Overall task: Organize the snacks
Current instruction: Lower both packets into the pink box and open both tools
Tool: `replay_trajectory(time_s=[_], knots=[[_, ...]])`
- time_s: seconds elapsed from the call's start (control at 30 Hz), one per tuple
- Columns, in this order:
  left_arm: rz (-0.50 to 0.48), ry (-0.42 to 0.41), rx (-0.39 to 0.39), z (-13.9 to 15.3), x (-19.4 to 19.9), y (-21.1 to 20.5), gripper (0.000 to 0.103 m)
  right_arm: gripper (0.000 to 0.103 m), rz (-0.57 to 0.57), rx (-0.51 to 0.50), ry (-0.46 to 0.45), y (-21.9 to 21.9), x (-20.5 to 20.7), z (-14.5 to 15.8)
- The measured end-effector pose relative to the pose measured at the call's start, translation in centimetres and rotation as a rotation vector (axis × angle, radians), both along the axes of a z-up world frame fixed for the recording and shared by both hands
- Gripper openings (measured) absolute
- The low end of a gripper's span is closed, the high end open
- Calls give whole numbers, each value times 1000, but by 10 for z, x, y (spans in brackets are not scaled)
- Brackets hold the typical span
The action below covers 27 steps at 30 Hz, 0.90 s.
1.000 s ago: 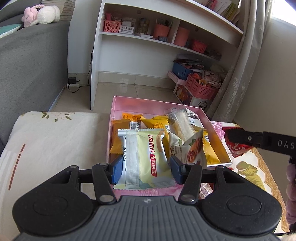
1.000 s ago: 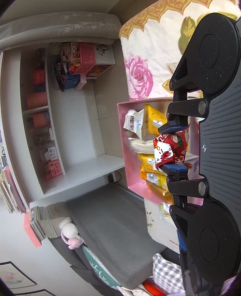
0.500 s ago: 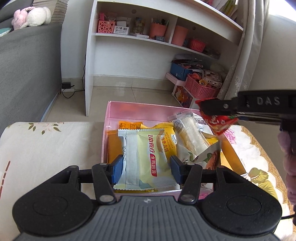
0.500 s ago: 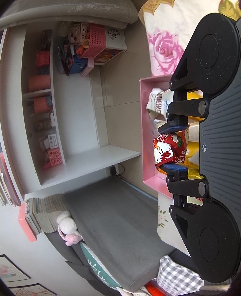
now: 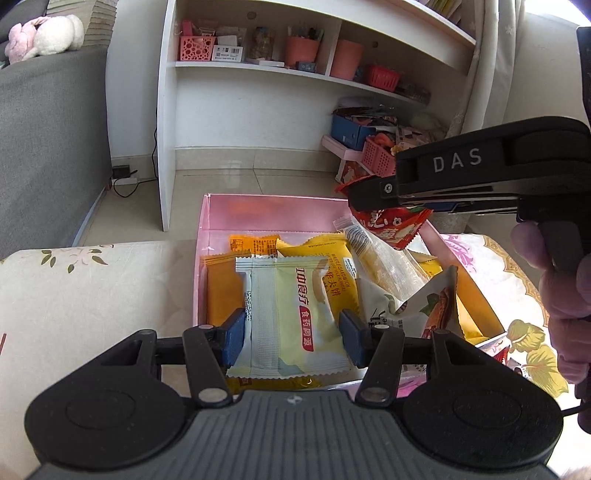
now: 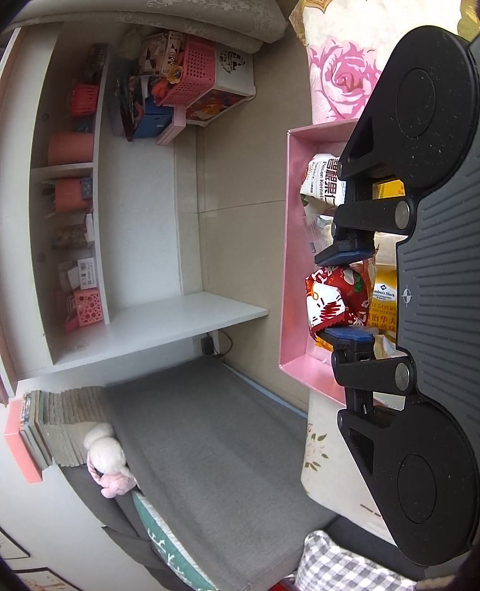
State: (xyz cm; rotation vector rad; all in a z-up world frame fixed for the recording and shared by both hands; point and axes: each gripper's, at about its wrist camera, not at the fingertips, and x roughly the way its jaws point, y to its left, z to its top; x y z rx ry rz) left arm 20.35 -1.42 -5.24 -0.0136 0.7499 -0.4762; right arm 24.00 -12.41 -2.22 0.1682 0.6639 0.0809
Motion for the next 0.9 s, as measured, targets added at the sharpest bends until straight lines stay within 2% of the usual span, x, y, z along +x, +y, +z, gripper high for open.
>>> replay_trajectory(time_s=[0.2,0.27,0.3,0.33,0.37,0.43,0.47,0.53,0.9], knots=[[-4,-18,5,3,0,0,50,34,-3,-13,5,4,1,0],[-5,-23,4,4,-1,0,60,36,-3,-13,4,5,1,1],[-3,-30,5,5,-2,0,68,36,-6,-14,-1,5,0,2],[-4,-39,8,6,-3,-1,70,40,-10,-18,-2,6,-1,3],[-9,-43,11,6,-4,-1,71,51,-8,-15,-1,6,-1,4],[-15,-44,21,7,-7,-2,74,66,-7,-8,-6,6,-4,7],[-12,-44,21,8,-8,-2,76,70,-5,-4,-12,5,-6,9],[-9,-43,14,9,-10,-1,82,71,-4,1,-16,5,-9,12],[-6,-52,5,26,-32,7,92,80,-20,7,-36,-7,-39,31]])
